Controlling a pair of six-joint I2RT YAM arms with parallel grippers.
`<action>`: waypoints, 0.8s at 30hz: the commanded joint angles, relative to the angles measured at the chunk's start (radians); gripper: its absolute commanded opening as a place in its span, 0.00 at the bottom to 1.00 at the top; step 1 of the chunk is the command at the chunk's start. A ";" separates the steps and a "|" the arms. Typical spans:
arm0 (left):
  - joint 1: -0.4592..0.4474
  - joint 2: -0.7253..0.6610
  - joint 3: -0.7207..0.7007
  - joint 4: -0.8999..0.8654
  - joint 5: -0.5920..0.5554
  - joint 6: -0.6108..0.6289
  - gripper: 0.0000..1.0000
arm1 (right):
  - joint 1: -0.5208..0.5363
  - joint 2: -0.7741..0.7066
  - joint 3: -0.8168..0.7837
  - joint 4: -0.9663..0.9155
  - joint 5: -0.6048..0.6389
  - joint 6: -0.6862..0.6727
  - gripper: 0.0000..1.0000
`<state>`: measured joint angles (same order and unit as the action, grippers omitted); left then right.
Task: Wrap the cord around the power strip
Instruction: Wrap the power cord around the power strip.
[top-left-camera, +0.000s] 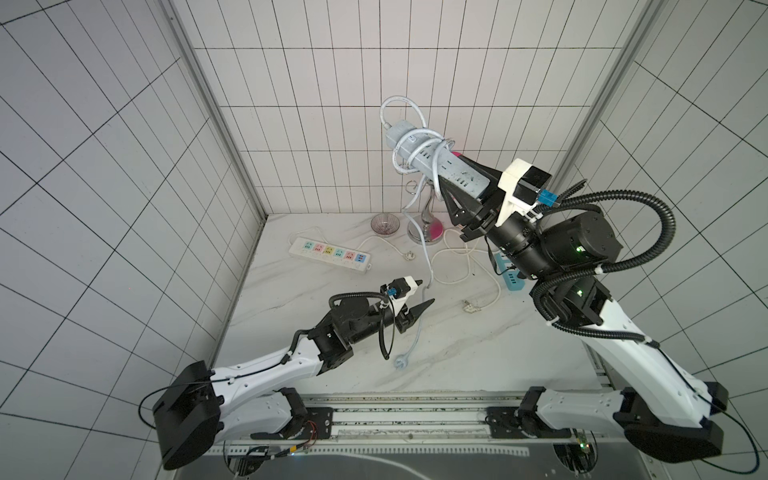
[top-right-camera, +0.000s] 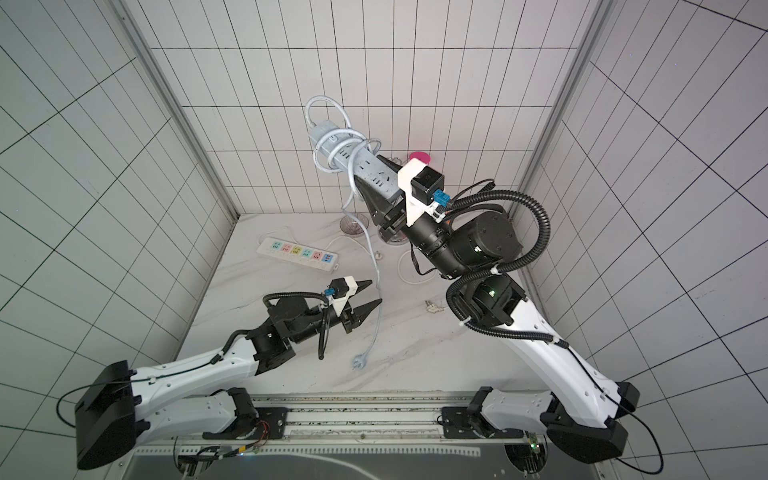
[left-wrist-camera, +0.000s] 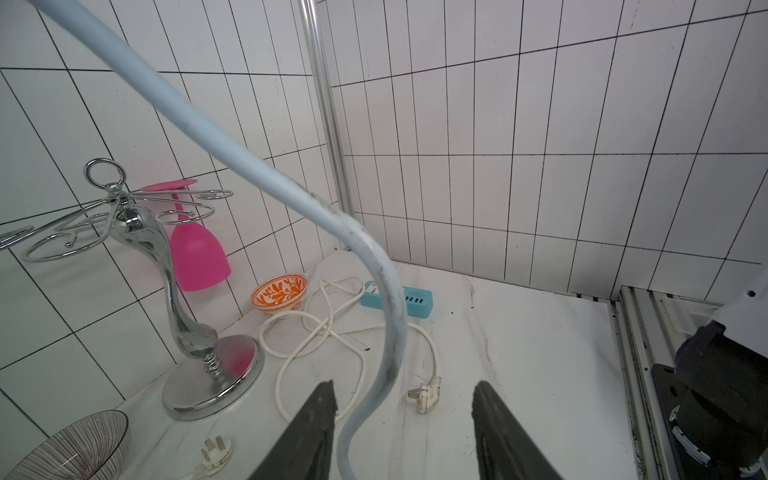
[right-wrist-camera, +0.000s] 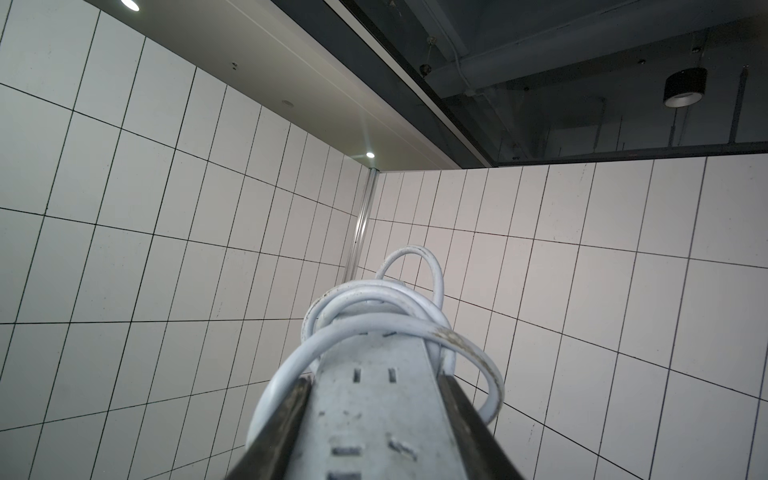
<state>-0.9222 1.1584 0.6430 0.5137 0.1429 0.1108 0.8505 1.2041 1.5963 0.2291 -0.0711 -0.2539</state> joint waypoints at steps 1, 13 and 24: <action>-0.004 0.032 0.036 0.121 -0.032 -0.021 0.52 | -0.002 -0.034 0.105 0.103 -0.027 0.016 0.00; -0.004 0.119 0.035 0.181 0.083 -0.024 0.00 | -0.002 -0.055 0.095 0.110 -0.023 0.020 0.00; -0.002 -0.344 0.096 -0.383 0.006 0.167 0.00 | -0.011 -0.044 0.078 -0.014 0.167 -0.239 0.00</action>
<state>-0.9222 0.9104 0.6552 0.3489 0.1837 0.1940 0.8505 1.1625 1.5963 0.1902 0.0113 -0.3740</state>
